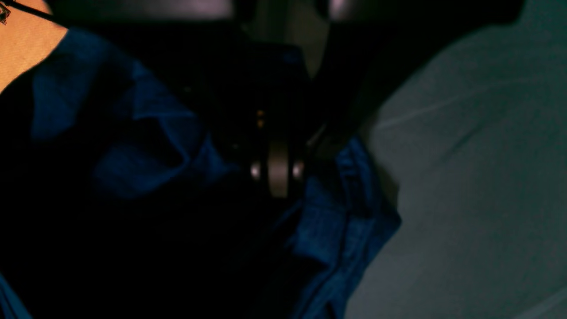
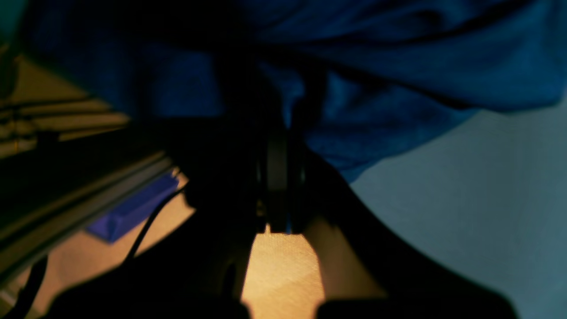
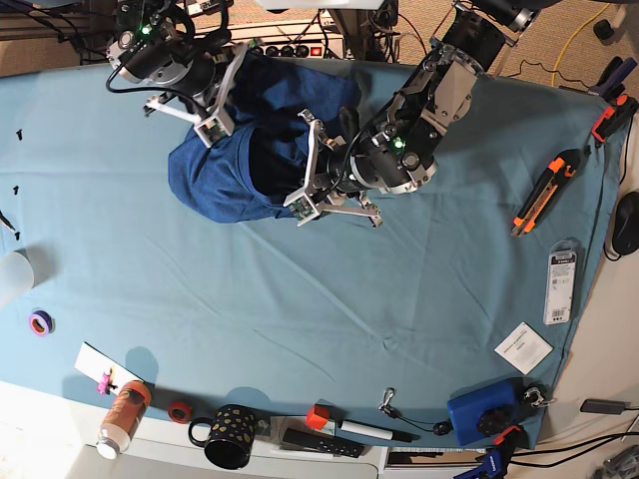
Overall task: Layout the t-shirt on the table in an organized manner, then fold the t-shirt properly
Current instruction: 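Open both grippers and lift them away from the folded shirt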
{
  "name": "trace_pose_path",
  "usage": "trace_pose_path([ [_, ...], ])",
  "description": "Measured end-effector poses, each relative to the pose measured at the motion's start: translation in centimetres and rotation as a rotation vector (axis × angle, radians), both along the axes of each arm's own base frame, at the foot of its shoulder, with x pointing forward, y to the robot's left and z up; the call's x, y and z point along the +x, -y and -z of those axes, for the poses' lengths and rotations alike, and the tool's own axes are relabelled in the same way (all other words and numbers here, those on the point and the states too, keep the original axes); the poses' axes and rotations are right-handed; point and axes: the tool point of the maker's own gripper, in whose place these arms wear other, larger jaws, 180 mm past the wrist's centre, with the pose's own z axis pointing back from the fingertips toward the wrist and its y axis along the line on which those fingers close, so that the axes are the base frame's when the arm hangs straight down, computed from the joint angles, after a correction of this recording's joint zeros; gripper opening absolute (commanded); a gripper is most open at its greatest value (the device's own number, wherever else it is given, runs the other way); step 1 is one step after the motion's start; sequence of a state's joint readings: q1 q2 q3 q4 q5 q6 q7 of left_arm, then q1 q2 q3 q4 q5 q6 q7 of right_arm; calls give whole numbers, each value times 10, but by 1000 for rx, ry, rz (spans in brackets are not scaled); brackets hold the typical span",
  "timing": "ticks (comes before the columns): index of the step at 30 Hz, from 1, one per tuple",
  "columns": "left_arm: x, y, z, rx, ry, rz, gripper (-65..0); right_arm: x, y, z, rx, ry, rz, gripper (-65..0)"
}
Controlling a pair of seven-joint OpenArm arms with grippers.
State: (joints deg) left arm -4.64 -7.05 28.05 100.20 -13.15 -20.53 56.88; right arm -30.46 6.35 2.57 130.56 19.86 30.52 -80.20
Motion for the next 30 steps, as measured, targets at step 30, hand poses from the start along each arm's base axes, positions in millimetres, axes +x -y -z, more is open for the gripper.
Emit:
trace_pose_path([
  [30,21,6,-20,-77,64,-47,-650,-45,-45,-4,248,-93,-119,-621],
])
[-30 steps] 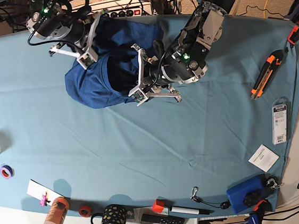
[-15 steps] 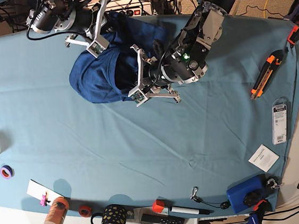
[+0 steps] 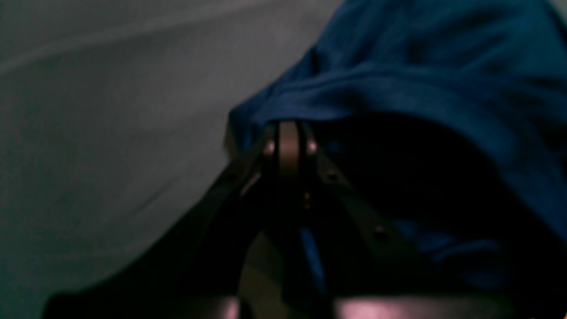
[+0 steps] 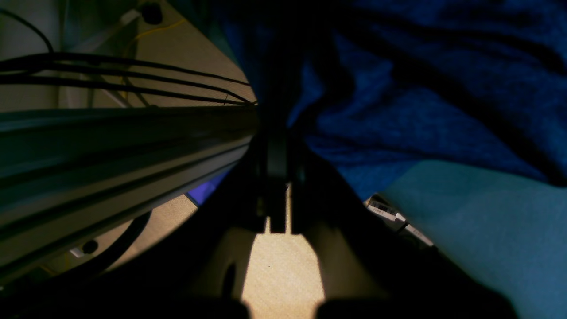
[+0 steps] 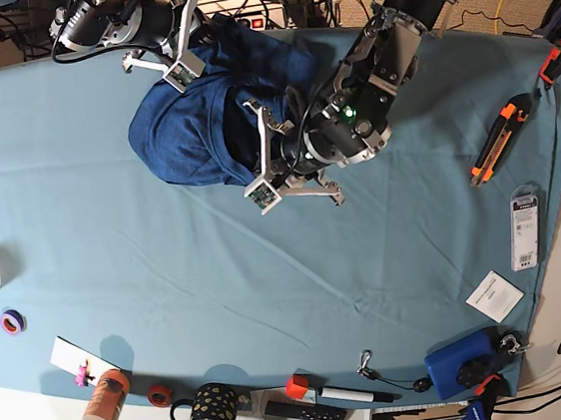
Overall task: Layout the t-shirt on the table in an organized manner, then fold the t-shirt properly
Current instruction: 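Open both grippers and lift them away from the folded shirt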
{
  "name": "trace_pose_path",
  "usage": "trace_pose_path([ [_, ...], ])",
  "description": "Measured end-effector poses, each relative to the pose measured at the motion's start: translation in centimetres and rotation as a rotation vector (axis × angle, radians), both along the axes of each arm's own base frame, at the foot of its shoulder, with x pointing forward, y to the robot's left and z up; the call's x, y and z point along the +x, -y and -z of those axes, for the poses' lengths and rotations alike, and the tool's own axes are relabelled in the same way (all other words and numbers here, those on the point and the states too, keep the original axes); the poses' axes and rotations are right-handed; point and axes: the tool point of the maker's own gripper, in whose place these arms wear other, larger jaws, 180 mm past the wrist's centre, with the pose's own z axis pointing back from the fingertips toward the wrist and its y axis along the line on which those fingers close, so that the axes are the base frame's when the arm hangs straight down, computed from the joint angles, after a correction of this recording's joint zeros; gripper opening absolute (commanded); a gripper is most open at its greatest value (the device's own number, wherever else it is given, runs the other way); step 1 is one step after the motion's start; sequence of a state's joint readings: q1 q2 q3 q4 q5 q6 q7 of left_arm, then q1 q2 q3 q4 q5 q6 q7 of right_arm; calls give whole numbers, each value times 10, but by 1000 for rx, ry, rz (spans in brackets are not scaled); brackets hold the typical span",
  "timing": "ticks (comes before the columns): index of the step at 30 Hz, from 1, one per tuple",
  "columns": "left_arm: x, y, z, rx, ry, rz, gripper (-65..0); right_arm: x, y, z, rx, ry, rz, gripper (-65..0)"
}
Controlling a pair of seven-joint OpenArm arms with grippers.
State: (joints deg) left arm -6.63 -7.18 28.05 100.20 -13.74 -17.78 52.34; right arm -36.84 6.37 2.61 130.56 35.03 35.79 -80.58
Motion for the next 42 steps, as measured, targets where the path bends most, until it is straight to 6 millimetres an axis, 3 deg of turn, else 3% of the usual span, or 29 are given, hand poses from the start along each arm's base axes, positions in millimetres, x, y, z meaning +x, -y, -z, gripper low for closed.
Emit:
trace_pose_path([
  [2,0,3,-4,-23,-8,7,-627,0,0,0,0,1,-2,-518],
  [4,-1,7,-7,-38,-8,32,-551,-1,0,0,-2,-1,-4,-450],
  [8,-5,10,-8,-43,-13,65,-416,-1,-7,-4,45,5,-21,-445],
  [16,-3,7,-8,-43,-14,55,-409,-5,-53,-46,380,33,-84,-443],
  [21,19,-17,-13,-56,-4,-43,-350,-2,-63,-61,477,51,-92,-329],
  [24,37,-40,-17,-68,5,-128,-309,14,-60,-66,472,103,-93,-328],
  [28,60,-81,-21,-79,7,-274,-304,55,-31,-74,392,233,-32,-328],
  [33,70,-133,-23,-133,-24,-407,-304,110,38,-82,174,405,138,-268],
  [37,59,-172,-10,-113,-65,-469,-304,126,87,-73,133,406,299,-263],
  [42,39,-188,7,-114,-118,-487,-304,154,135,-66,209,394,432,-263],
])
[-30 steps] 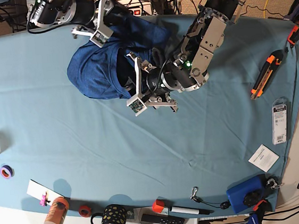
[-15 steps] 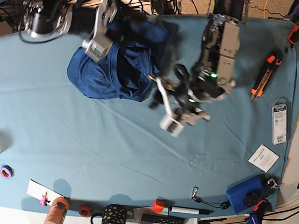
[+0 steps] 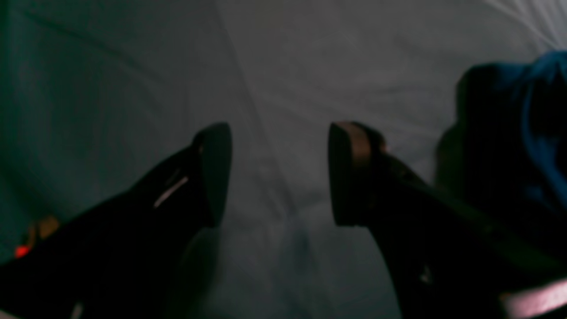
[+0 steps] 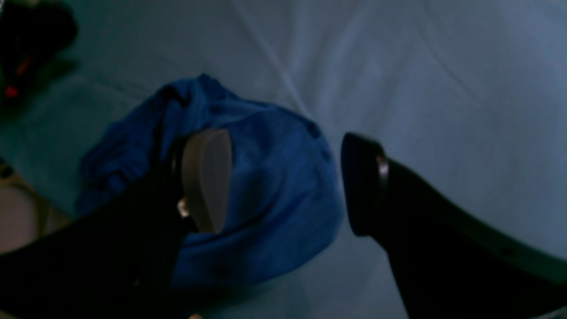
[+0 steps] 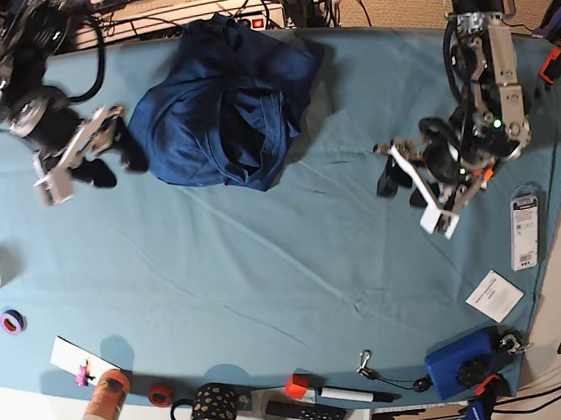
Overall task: Layout the t-shirt on the table in an organized manner, then fold the t-shirt properly
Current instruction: 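Open both grippers and lift them away from the folded shirt, then lower both grippers to opposite sides of the bunched shirt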
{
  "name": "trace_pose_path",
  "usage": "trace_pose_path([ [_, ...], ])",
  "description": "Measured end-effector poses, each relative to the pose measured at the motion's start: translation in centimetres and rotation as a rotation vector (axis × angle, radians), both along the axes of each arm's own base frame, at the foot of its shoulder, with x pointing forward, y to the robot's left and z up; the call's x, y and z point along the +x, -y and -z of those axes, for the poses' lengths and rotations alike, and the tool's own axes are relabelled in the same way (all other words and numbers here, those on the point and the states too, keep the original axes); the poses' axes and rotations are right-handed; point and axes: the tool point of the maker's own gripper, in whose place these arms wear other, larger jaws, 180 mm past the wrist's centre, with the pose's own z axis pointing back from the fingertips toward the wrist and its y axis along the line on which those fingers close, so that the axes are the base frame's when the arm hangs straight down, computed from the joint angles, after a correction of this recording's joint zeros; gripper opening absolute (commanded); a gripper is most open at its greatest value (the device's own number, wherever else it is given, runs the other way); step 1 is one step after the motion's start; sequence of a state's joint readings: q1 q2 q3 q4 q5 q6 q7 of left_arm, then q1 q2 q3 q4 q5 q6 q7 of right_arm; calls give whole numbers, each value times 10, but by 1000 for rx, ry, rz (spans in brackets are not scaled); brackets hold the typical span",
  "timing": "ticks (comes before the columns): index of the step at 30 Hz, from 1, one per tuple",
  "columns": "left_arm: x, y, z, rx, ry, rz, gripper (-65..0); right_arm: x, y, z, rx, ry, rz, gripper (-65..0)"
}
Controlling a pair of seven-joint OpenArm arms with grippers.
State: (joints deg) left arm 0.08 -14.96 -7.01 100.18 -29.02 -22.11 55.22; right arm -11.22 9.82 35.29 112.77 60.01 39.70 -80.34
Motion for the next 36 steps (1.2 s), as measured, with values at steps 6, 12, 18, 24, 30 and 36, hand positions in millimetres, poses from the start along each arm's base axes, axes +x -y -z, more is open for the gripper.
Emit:
trace_pose_path([
  [6,-33,-4,27,5,-94,5,-304,28,21,17,180,-51,13,-263],
  [12,-61,9,38,-80,-153,21,-304,49,12,41,415,-143,-28,-263],
  [18,-75,13,42,-113,-168,25,-304,48,-13,78,552,-319,-87,-263],
  [24,-99,27,43,-217,-232,57,-304,44,-29,86,559,-361,-142,-263],
  [30,-134,46,43,-337,-318,119,-304,43,-37,88,551,-374,-171,-264],
  [36,-164,59,40,-425,-412,178,-304,42,-38,88,547,-377,-176,-272],
])
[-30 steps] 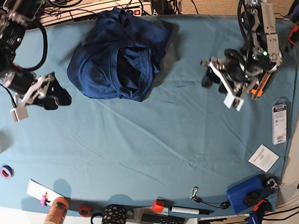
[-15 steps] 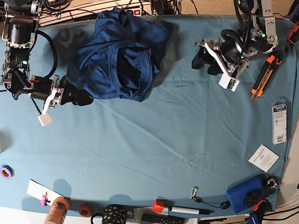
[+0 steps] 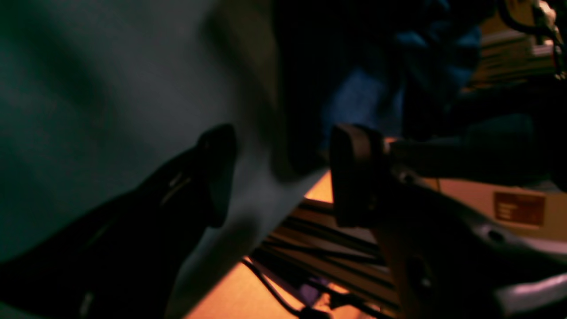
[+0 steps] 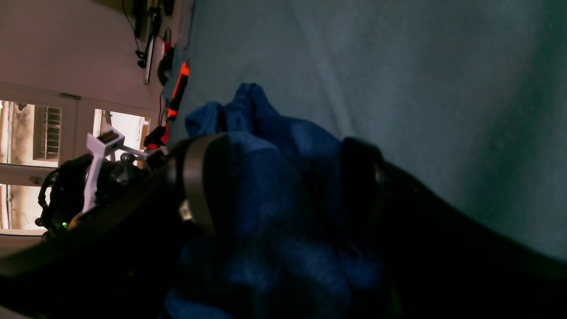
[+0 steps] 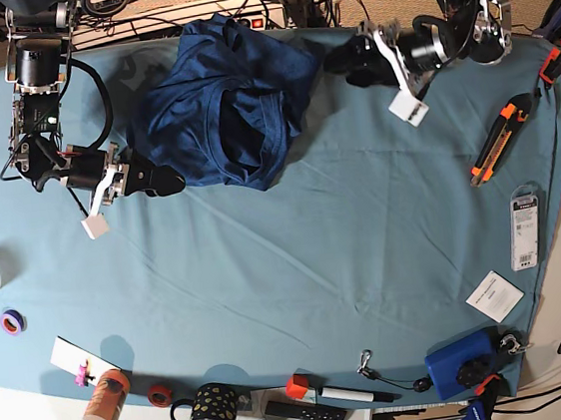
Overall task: Layout the t-shirt on the table in an organized manner, then fold the t-shirt properly
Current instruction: 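Lower both grippers to opposite sides of the bunched shirt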
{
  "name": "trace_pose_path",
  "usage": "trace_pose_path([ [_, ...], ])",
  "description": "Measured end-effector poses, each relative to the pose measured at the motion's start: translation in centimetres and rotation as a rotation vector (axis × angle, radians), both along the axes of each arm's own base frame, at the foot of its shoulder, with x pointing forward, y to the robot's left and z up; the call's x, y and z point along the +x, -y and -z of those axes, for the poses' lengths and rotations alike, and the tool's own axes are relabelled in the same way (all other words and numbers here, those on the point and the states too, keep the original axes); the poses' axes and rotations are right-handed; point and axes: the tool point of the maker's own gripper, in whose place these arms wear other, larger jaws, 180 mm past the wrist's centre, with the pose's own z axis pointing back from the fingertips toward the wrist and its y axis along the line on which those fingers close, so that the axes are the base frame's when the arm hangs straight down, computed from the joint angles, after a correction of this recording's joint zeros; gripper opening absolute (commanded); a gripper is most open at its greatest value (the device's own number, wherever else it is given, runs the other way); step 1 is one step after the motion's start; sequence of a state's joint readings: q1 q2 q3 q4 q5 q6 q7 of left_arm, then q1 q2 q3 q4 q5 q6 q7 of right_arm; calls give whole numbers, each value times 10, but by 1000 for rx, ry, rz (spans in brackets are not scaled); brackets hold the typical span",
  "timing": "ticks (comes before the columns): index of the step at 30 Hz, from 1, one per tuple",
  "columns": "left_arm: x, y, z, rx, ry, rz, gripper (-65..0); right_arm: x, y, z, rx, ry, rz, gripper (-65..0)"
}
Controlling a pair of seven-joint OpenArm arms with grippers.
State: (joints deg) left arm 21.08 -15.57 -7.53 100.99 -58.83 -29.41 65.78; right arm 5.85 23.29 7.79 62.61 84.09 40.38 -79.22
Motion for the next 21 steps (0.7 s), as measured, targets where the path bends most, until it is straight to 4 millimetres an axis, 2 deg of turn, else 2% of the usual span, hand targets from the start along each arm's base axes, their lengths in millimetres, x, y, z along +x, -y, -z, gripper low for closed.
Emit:
trace_pose_path([
  [2,-5,2,-1,-16,-5,16,-304,0,0,0,-1,-1,-1,-333],
  [5,-8,4,-2,-31,-16,21,-301,0,0,1,-4,-2,-3,-483],
  [7,-8,6,-2,-34,-16,21,-272,-1,0,1,-5,-2,-3,-542],
  [9,-8,9,-4,-48,-16,16,-252,0,0,1,-5,-2,-3,-548],
  [17,-6,25,-8,-102,-22,-6,-251,0,0,0,-2,-1,-2,-548],
  [21,-12,36,-9,-120,-29,24,-251,0,0,0,-2,-1,-2,-548],
])
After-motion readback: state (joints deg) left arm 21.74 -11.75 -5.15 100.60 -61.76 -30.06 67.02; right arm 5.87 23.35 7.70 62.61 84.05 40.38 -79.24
